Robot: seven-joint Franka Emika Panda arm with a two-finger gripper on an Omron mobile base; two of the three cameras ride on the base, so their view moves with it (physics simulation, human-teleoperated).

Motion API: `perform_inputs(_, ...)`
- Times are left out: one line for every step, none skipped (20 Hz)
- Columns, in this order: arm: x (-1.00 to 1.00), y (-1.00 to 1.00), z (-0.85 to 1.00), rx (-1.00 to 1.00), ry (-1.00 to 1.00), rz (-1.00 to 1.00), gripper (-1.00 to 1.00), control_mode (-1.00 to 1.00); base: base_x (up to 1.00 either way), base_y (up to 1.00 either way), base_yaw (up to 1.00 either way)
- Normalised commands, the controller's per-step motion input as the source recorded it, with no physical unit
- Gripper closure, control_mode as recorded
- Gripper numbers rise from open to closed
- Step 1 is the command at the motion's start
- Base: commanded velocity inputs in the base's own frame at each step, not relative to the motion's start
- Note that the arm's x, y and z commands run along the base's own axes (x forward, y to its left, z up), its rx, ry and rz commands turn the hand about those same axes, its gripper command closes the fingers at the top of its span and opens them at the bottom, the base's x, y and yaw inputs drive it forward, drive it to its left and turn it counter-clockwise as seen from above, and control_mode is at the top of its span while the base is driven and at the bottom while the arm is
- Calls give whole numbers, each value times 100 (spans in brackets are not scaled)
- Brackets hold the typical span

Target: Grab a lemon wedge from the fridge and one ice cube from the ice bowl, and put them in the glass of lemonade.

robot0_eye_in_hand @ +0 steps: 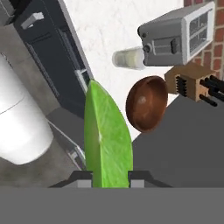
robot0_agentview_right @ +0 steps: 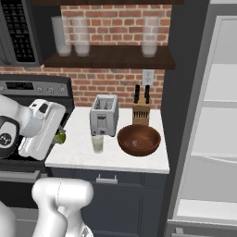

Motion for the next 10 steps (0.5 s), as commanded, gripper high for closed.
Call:
perform_inputs(0,0,0,-23,11,24,100,-100,0,0,0)
perform_inputs(4,-1,0,-23,11,24,100,-100,0,0,0)
perform_inputs(6,-2,0,-23,12,25,100,-100,0,0,0)
perform_inputs(11,-4,0,-23,12,25,100,-100,0,0,0)
perform_inputs(13,-4,0,-23,13,26,100,-100,0,0,0)
perform_inputs(14,-4,0,-23,13,27,100,-100,0,0,0)
perform_inputs(14,-4,0,-23,13,27,100,-100,0,0,0)
perform_inputs(16,-4,0,-23,14,29,100,-100,0,0,0)
perform_inputs(16,-2,0,-24,14,29,100,-100,0,0,0)
perform_inputs(16,-2,0,-24,14,29,100,-100,0,0,0)
